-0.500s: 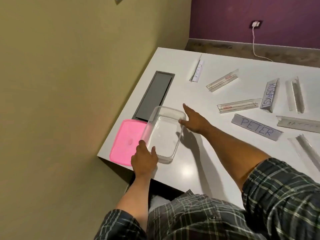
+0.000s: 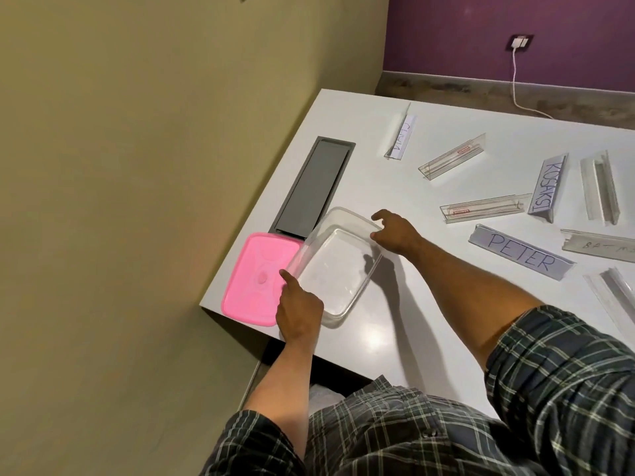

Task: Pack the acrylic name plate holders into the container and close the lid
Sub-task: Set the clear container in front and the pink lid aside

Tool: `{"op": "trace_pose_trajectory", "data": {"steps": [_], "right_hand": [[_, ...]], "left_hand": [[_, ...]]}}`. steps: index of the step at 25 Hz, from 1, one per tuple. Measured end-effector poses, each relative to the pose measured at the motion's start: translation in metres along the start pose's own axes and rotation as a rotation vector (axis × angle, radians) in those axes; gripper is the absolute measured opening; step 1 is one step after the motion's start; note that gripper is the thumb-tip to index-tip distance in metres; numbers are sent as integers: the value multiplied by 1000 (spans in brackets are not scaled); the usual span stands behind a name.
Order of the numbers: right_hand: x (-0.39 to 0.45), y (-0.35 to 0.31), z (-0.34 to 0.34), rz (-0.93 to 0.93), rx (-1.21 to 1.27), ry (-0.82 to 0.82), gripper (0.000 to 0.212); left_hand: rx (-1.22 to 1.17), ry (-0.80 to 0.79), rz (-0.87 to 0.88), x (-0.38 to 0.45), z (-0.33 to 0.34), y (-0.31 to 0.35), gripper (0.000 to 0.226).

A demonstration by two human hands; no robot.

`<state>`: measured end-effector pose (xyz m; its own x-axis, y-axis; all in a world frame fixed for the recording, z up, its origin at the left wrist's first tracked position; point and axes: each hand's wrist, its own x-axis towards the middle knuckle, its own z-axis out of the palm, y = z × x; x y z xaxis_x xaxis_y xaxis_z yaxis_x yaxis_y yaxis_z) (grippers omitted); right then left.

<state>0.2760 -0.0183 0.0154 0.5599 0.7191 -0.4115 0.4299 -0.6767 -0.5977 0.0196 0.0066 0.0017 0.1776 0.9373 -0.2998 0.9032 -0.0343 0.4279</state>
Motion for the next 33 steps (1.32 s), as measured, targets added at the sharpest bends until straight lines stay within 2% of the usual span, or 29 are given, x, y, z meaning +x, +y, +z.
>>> {"op": "trace_pose_trajectory", "data": {"steps": [4,7,9,11,16,20,22,33], "right_hand": [[-14,31,-12,60,-78,21,59],[-33,68,-31,62,-116,-73,73],[-51,95,-43,82,-15,-144,78],[-72,122,-54,130,114,-171,73],[-136,191,-75,240,291,-81,62],[-178,227,-84,310,342,-10,46],[-194,239,-87,313,370,27,45],[-214,262,-87,293,392,110,39]], "left_hand": [[72,-21,82,5,-1,10,79],[206,-67,226,9,1,26,78],[286,-125,326,11,4,43,80],[360,-167,437,11,10,61,81],[446,-281,670,-5,40,110,85],[461,-347,801,-26,64,134,76],[478,-362,853,-34,74,141,76],[505,-218,974,-50,88,142,25]]}}
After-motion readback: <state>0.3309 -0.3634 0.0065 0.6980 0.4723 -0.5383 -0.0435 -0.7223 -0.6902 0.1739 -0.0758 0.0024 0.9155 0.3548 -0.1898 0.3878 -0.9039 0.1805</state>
